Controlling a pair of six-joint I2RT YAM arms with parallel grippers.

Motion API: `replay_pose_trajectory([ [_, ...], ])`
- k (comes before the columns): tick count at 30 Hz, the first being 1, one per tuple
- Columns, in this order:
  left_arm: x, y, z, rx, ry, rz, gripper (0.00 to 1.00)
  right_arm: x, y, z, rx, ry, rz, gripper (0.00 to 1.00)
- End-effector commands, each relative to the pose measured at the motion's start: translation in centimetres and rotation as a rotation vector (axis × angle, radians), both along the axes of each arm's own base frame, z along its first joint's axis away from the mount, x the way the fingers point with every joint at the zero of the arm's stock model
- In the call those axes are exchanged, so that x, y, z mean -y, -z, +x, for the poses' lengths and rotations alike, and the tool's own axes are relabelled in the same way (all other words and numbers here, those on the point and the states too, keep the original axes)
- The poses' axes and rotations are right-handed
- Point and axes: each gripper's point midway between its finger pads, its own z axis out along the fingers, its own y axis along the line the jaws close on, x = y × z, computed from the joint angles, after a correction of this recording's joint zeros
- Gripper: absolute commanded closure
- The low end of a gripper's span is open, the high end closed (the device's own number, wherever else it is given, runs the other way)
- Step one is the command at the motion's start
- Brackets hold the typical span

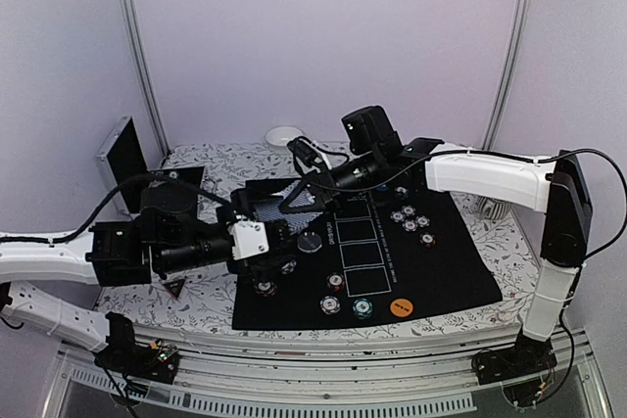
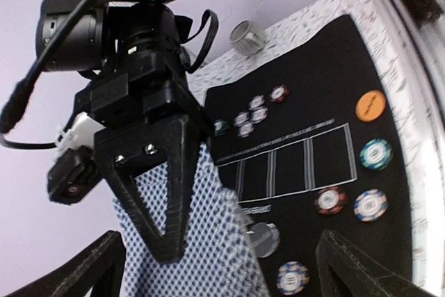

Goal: Distribute texas hold em gaming equipment
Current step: Adjust the poker card.

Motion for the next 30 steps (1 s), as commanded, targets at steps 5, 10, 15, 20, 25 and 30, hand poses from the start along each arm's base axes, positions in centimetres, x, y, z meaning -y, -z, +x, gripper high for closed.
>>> replay_pose_trajectory([
  [5,0.0,-2.7,-1.9,-0.620,0.149,-0.227,0.02,-0.4,-0.9,1.8,0.056,0.081,0.019,0.98],
  [10,-0.6,-2.4,2.2,-0.593,-0.050,-0.192,0.02,-0.6,-0.7,1.8,0.063,0.099,0.008,0.98],
  [15,0.0,1.8,3.8,-0.605,-0.114,-0.025,0.02,-0.9,-0.9,1.6,0.068,0.096,0.011,0.98],
  [20,-1.0,3.0,6.3,-0.518,-0.221,0.022,0.02,-1.0,-1.1,1.4,0.072,0.093,0.012,0.98],
  [25,-1.2,3.6,7.6,-0.470,-0.277,0.044,0.02,-1.3,-1.1,1.3,0.071,0.082,0.015,0.98],
  [30,-1.6,4.1,7.7,-0.431,-0.272,0.063,0.02,-1.4,-1.2,1.2,0.071,0.074,0.020,0.98],
])
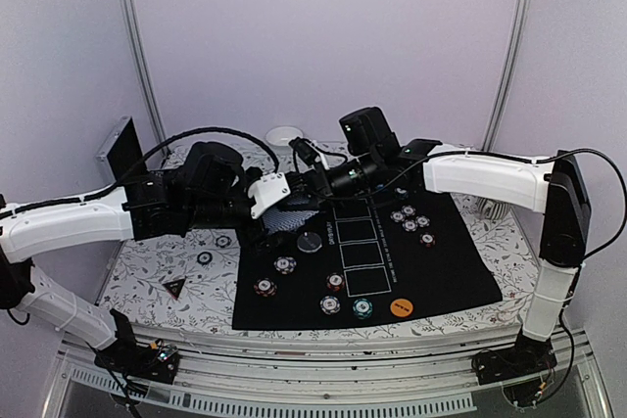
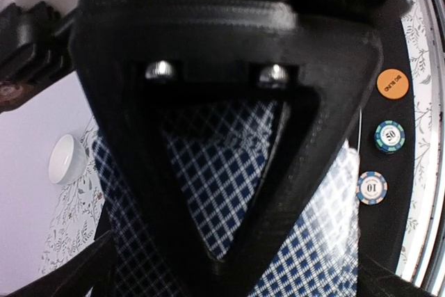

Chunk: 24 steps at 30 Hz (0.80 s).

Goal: Distribute texas hold em gaming equipment
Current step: Adjust the poker card.

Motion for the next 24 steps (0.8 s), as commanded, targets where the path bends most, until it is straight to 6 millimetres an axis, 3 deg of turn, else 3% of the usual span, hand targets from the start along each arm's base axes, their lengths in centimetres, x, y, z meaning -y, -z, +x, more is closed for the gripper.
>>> replay_pose_trajectory([
  [1,-0.8,0.5,0.7,0.030,-0.014,0.030,0.02,-0.7,-2.2,-0.3,0.037,-0.035,0.063,0.98],
  [9,-0.1,-1.4,0.6,0.070,0.010,-0.037,0.05,-0.9,-1.4,-0.2,0.024,-0.038,0.051,0.98],
  [14,-0.1,-1.5,0.7,0.083,0.015,-0.032,0.33,-0.9,-1.5,-0.2,0.027,-0.038,0.053,0.98],
  [24,-0.4,-1.3,0.9,0.091,-0.003,-0.030,0.39,-0.9,-1.3,-0.3,0.022,-0.047,0.053,0.97],
])
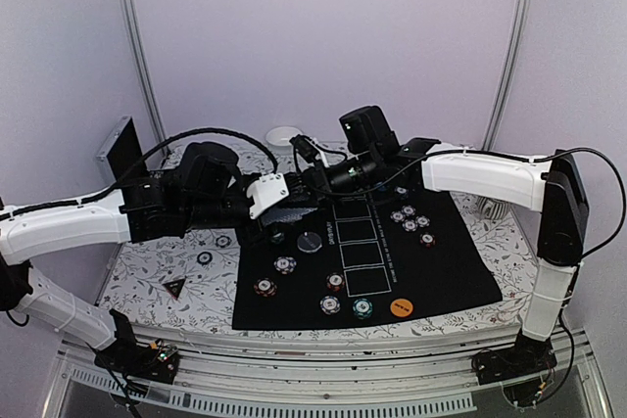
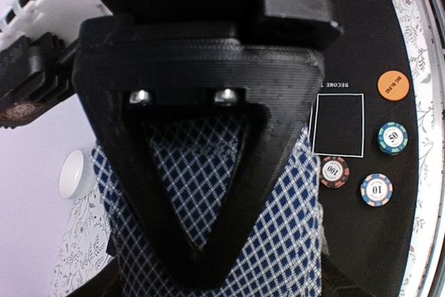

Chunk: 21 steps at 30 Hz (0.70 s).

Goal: Distribute texas hold em gaming equipment
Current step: Adjust the poker card.

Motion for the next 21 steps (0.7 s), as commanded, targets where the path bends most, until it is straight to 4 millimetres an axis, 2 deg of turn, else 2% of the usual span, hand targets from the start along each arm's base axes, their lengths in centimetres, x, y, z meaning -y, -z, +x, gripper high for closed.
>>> replay_pose_trajectory([
  [1,-0.5,-0.7,1.0,0.033,-0.039,-0.030,0.40,-0.8,-1.5,-1.0,0.017,-0.064,0.053,0.94],
  [5,-0.5,-1.2,1.0,0.046,-0.039,-0.050,0.47,-0.9,-0.8,-1.0,0.012,-0.064,0.042,0.83],
  [9,-0.5,-1.5,0.7,0.047,-0.027,-0.061,0.48,-1.0,-0.2,-0.8,0.009,-0.059,0.032,0.82],
  [17,-0.6,-1.5,0.4,0.042,-0.016,-0.069,0.49,-1.5,1.2,-0.3,0.002,-0.057,0.012,0.67],
  [21,-0.7,-1.1,0.4,0.038,-0.015,-0.064,0.52,-1.4,1.1,-0.2,0.012,-0.051,0.010,0.66],
])
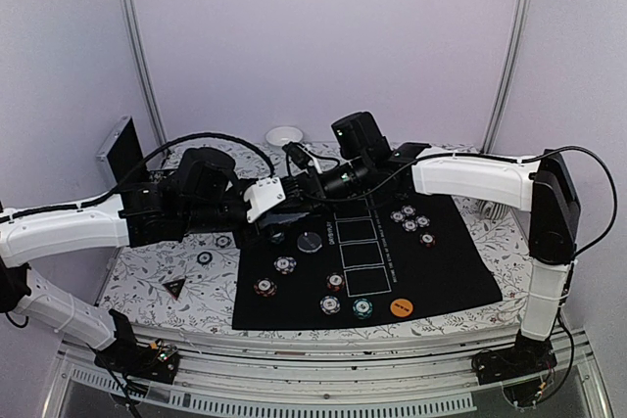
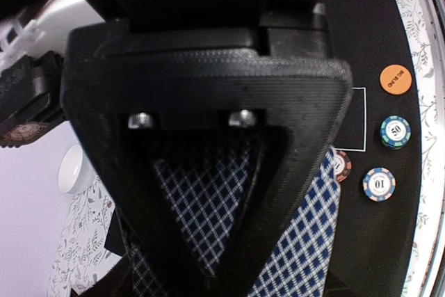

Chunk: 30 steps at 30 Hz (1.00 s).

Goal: Distribute texas hold em gaming equipment
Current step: Adjust the poker card.

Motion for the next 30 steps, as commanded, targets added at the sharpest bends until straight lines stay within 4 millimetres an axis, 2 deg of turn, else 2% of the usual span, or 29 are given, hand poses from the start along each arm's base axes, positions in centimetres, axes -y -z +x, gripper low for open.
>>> replay_pose_trajectory([
  [1,-0.2,-1.6,0.4,0.035,-0.009,-0.060,0.52,-0.5,-0.2,0.0,0.024,-0.015,0.011,0.66],
  [6,-0.2,-1.2,0.3,0.027,-0.004,-0.053,0.51,-0.5,-0.8,-0.1,0.029,-0.028,0.025,0.62],
  [10,-0.3,-0.6,0.2,0.003,0.001,-0.023,0.51,0.1,-0.4,0.4,0.029,-0.011,0.014,0.60],
  [17,-0.3,0.8,0.2,-0.039,-0.002,0.032,0.51,0.8,0.3,0.5,0.044,-0.004,-0.006,0.43],
  [26,-0.6,1.1,0.7,-0.036,-0.028,0.047,0.53,2.1,1.6,1.3,0.073,0.043,-0.071,0.28],
  [30,-0.8,0.9,0.9,-0.022,-0.036,0.041,0.55,2.6,2.5,1.6,0.087,0.067,-0.121,0.26],
])
